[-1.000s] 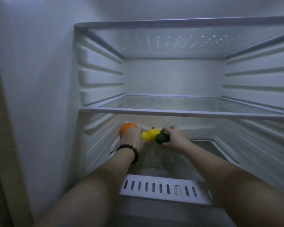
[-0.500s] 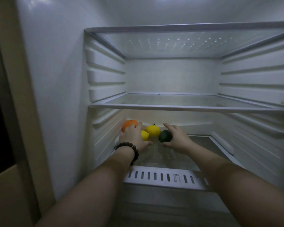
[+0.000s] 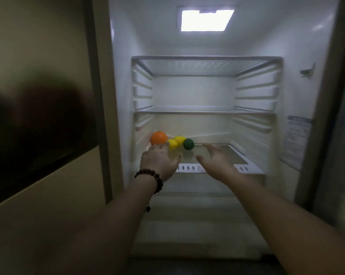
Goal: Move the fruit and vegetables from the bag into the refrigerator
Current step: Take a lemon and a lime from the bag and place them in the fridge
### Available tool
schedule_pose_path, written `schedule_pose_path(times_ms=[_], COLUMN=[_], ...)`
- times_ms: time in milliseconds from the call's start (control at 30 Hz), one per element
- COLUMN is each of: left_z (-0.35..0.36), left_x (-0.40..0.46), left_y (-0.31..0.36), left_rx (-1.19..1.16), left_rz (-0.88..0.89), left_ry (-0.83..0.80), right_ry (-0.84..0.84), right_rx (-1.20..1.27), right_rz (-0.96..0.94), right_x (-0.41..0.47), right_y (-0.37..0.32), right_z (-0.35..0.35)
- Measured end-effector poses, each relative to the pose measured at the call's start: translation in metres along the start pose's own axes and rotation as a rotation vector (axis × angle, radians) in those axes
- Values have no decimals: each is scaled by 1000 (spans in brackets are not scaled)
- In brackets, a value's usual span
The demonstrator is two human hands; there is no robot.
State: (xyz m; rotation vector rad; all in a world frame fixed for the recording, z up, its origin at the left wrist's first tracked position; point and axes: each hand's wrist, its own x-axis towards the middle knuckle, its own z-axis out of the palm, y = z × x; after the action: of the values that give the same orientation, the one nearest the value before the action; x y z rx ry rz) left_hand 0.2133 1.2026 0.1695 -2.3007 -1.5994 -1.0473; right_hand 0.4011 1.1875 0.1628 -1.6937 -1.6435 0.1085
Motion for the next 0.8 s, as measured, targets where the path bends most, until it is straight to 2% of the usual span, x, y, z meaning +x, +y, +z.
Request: schedule_pose_path(times_ms=[100,267,367,500,633,800], left_z=[-11,-41,-50,-51,-45,-38], left_x=[-47,-133,-183,-238,-290,-357], left_y=[4,25,37,60,94,149], left_rx=[-29,-164,-192,-218,-227,-274], left_rz=[34,47,58,42,129,248], left_ry=[57,21,-60,-234,-310,-419], right_ry=[87,186,213,220,217,261], right_rx=[-3,43,61,-48,-90,-186], right_rz=[28,31,64,46,76,204], right_x=[-59,-160,-220,-294,-368,-467], right_y=[-11,-24,-25,-19,-8,19], right_z=[-13,-26,-29,-35,-47,-75])
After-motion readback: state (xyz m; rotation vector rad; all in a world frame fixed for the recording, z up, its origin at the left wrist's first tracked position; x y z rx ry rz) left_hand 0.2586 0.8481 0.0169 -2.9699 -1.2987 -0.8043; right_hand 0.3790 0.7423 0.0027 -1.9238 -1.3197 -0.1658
